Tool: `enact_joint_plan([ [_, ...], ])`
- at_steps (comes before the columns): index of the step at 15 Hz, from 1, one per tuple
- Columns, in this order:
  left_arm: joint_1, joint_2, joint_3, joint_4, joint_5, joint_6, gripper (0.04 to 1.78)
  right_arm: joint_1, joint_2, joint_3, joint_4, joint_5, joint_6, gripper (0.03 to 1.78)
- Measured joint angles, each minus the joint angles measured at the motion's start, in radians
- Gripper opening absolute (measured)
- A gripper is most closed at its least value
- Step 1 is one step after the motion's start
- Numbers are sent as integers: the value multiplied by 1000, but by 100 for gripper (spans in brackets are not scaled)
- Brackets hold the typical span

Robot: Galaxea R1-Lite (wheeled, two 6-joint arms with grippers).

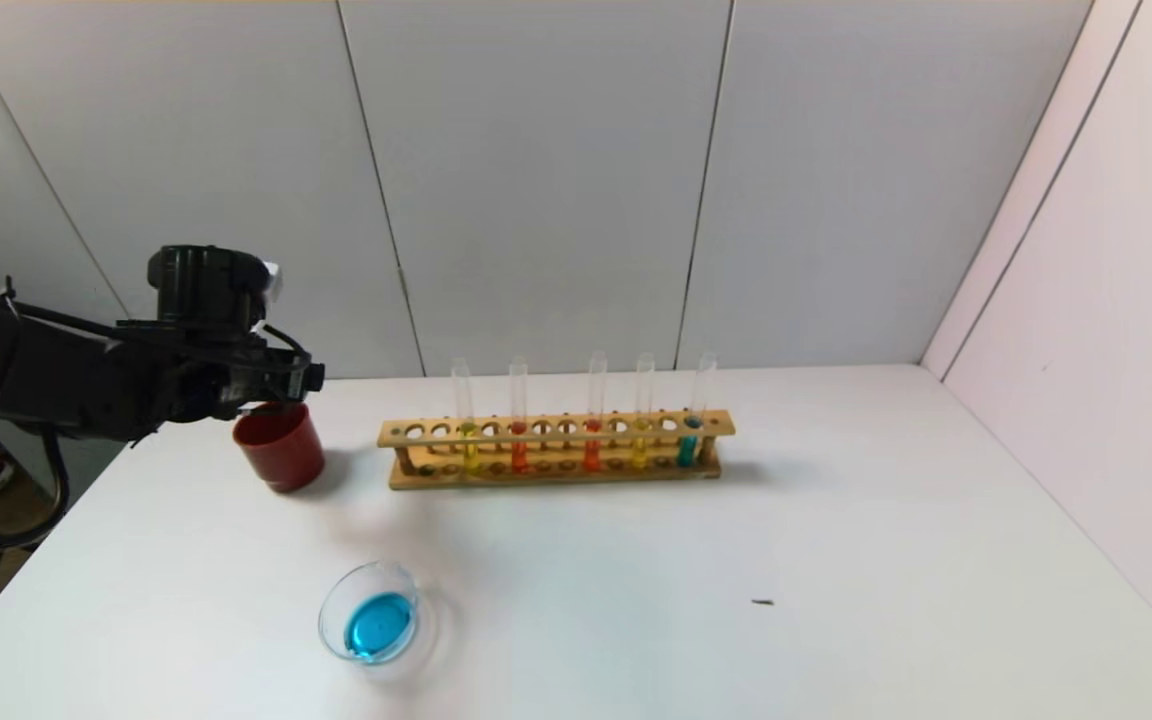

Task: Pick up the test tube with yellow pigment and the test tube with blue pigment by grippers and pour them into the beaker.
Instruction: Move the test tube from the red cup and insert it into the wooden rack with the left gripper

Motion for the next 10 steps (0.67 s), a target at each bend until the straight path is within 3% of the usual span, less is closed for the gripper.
enact_joint_plan([
  [6, -187, -185, 172, -33, 19, -108, 175, 0, 0, 0, 0, 0, 0, 170],
  [10, -309, -238, 212, -40, 90, -202, 175, 0, 0, 0, 0, 0, 0, 170],
])
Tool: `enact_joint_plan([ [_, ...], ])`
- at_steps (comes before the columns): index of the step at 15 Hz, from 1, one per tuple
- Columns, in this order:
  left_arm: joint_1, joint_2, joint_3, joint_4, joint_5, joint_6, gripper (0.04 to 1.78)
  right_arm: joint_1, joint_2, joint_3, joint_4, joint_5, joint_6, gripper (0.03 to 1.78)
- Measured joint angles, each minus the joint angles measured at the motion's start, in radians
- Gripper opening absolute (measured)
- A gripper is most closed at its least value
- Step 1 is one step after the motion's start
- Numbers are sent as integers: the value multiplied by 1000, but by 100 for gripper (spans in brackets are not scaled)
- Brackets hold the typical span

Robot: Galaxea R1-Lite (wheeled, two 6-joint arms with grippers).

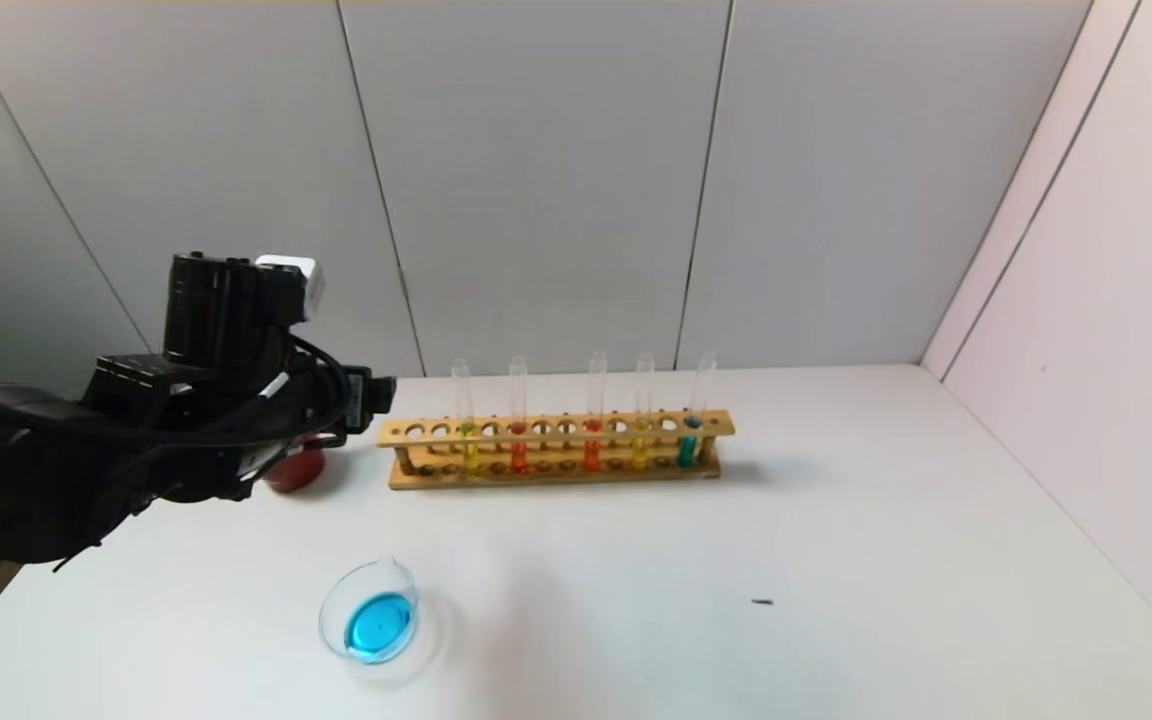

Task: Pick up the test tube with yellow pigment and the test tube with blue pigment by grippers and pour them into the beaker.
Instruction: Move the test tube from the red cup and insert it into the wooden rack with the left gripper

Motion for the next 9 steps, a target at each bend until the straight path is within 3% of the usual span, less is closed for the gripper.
enact_joint_plan([
  [5, -78, 45, 2, -44, 29, -30, 175, 0, 0, 0, 0, 0, 0, 170],
  [9, -136, 147, -21, -175, 82, -31, 175, 0, 0, 0, 0, 0, 0, 170],
])
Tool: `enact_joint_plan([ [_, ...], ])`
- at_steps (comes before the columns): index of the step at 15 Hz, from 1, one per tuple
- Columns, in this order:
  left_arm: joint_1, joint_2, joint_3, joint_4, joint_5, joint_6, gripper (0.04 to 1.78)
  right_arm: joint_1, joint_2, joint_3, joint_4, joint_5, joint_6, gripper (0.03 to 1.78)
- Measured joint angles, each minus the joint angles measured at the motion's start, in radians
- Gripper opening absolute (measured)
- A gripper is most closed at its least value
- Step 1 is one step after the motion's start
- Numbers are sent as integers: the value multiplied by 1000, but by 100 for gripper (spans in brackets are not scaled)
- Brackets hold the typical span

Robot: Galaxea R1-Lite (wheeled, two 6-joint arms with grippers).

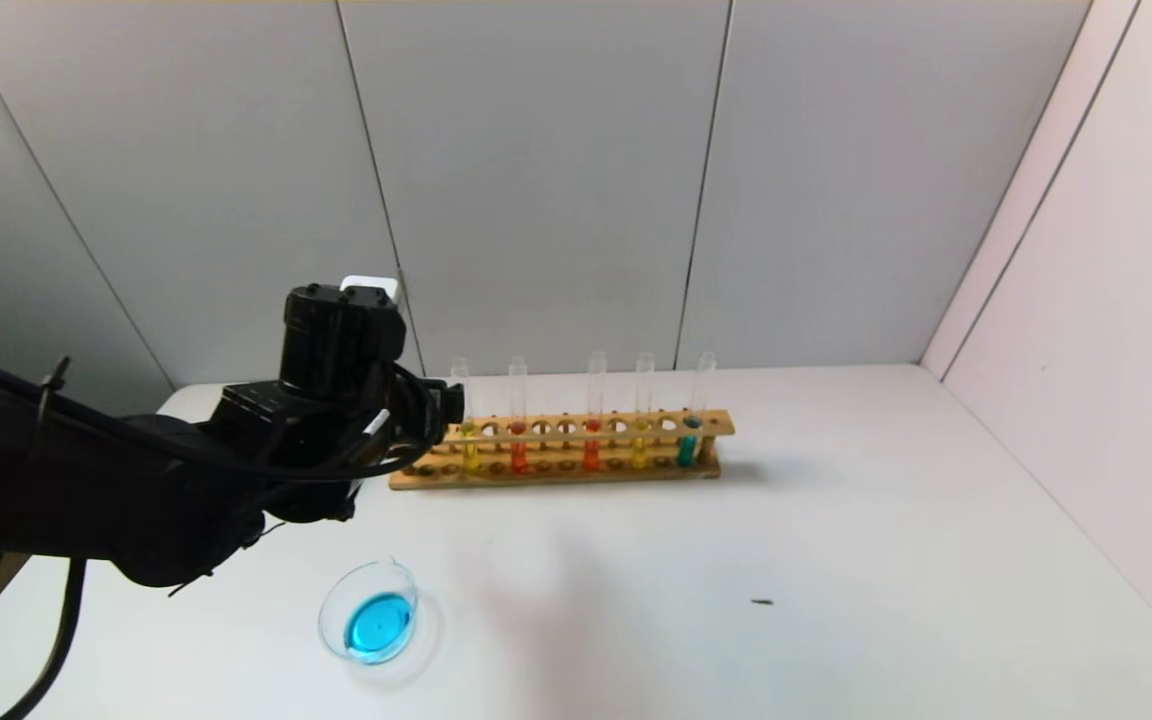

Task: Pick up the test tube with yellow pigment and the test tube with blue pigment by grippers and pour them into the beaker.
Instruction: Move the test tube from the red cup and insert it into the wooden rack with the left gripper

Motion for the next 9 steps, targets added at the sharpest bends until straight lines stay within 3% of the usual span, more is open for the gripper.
enact_joint_plan([
  [9, -27, 154, -103, -21, 17, -35, 175, 0, 0, 0, 0, 0, 0, 170],
])
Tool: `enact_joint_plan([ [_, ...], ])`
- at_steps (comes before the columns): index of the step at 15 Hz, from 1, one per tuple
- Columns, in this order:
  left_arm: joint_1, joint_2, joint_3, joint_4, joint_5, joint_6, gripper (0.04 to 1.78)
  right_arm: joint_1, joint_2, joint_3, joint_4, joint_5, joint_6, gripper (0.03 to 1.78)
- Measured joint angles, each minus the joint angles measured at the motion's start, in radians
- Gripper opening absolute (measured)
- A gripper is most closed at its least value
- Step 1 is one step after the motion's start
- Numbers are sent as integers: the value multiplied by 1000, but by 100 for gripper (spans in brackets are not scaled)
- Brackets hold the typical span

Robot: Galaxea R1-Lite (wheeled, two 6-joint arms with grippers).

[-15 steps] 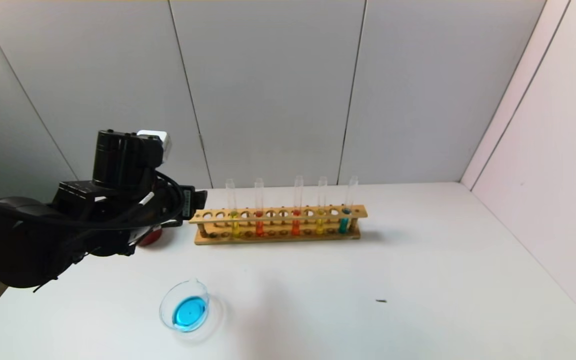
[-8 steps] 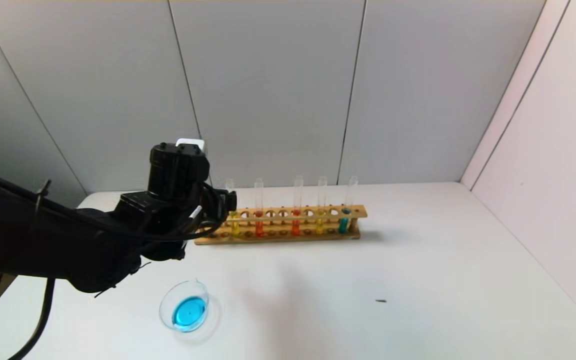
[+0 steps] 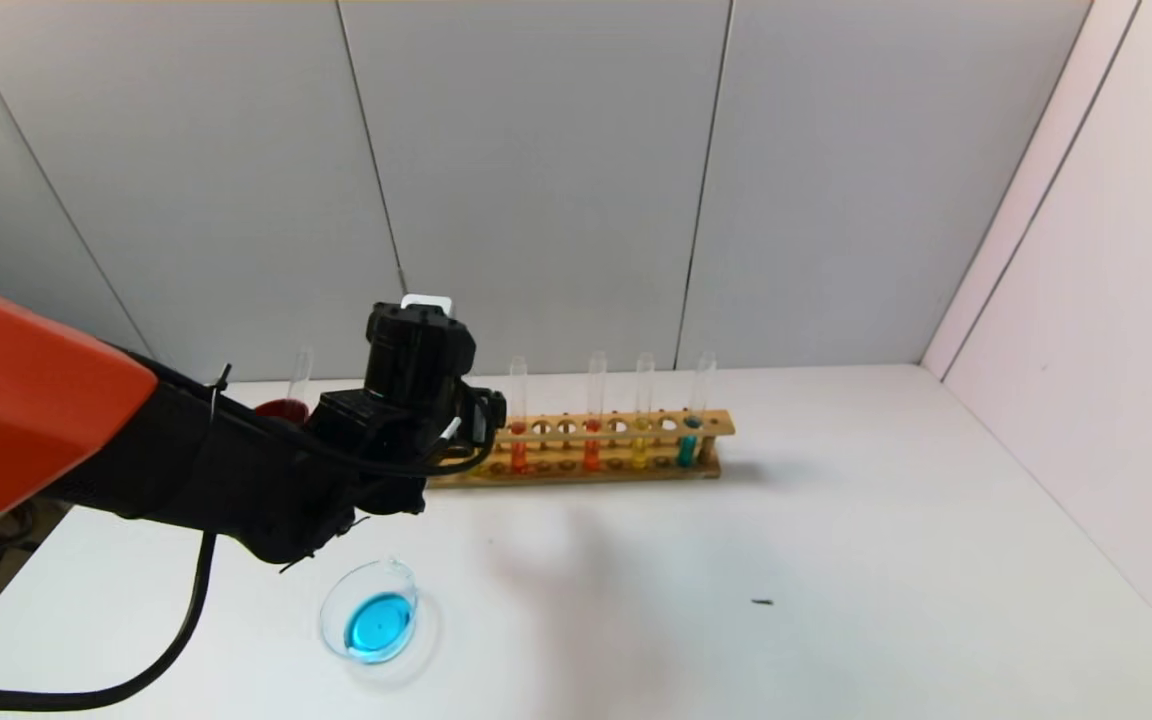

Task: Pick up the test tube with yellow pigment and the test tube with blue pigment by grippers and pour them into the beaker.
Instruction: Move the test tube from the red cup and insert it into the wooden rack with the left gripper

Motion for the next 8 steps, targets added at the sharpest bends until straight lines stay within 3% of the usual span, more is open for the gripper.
enact_joint_plan([
  [8, 29, 103, -110, 2, 1, -5, 175, 0, 0, 0, 0, 0, 0, 170],
])
